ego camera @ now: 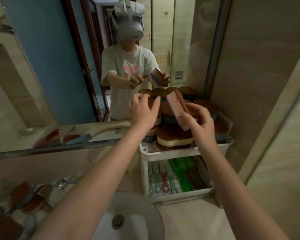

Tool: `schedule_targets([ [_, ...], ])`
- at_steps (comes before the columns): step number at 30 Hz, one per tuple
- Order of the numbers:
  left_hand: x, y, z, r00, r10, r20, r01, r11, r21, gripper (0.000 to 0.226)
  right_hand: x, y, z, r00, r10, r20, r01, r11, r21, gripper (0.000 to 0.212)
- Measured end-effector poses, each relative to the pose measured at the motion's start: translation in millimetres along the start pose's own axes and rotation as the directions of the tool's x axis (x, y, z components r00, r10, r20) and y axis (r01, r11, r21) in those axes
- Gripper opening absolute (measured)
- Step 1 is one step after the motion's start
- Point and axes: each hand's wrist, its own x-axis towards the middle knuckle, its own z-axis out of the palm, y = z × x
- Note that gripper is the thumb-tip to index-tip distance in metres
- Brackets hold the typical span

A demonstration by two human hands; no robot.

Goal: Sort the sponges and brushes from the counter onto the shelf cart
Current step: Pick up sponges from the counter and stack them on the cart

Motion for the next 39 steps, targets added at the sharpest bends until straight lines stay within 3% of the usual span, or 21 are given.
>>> schedule_targets([
  [1, -4, 5, -3, 0.999, 0.011, -0.035, -0.016, 0.990, -0.143, 0.046, -1, -2, -3, 0.999, -0.016, 0.027, 0.016, 1.000, -0.007, 0.030],
  [2, -6, 12, -6, 1.000, -0.024, 0.016, 0.027, 0.962, -0.273, 0.041, -2, -4, -6, 0.997, -0.037, 0.063, 0.037, 0.999, -0.009, 0.030],
  [4, -10, 27, -10, 0.946, -0.140, 0.292, 0.269, 0.842, -0.467, 0.036, -4, -10, -12, 0.987, -0.079, 0.140, 0.080, 0.997, -0.002, 0.030],
  [6, -15, 40, -12, 0.822, -0.215, 0.528, 0.517, 0.671, -0.531, 0.026, -6, -15, -18, 0.977, -0.108, 0.182, 0.114, 0.993, -0.024, 0.030],
  [8, -19, 46, -9, 0.790, -0.211, 0.575, 0.570, 0.599, -0.563, 0.015, -5, -17, -25, 0.974, -0.125, 0.189, 0.149, 0.981, -0.121, 0.031],
  [12, -31, 54, 1, 0.841, -0.153, 0.519, 0.489, 0.625, -0.608, 0.012, 3, -22, -42, 0.945, -0.170, 0.280, 0.287, 0.842, -0.457, 0.048],
  [15, -38, 58, 11, 0.831, -0.095, 0.548, 0.470, 0.648, -0.600, 0.023, 13, -27, -58, 0.933, -0.137, 0.333, 0.300, 0.809, -0.506, 0.047],
  [18, -45, 50, 23, 0.919, -0.028, 0.392, 0.229, 0.849, -0.476, 0.030, 20, -19, -77, 0.928, -0.102, 0.358, 0.300, 0.775, -0.556, 0.046],
  [20, -50, 40, 32, 0.953, 0.037, 0.300, 0.083, 0.922, -0.378, 0.027, 21, -11, -90, 0.937, -0.091, 0.337, 0.288, 0.747, -0.599, 0.045],
  [25, -63, 24, 50, 0.963, 0.149, 0.227, -0.085, 0.959, -0.270, 0.029, 22, 2, -104, 0.937, -0.078, 0.341, 0.294, 0.704, -0.647, 0.045],
  [31, -62, 24, 51, 0.968, 0.156, 0.198, -0.105, 0.964, -0.244, 0.034, 33, 17, -90, 0.918, -0.074, 0.390, 0.333, 0.679, -0.654, 0.042],
  [39, -61, 26, 50, 0.966, 0.148, 0.210, -0.096, 0.967, -0.236, 0.034, 14, 27, -85, 0.952, -0.122, 0.279, 0.296, 0.585, -0.755, 0.043],
])
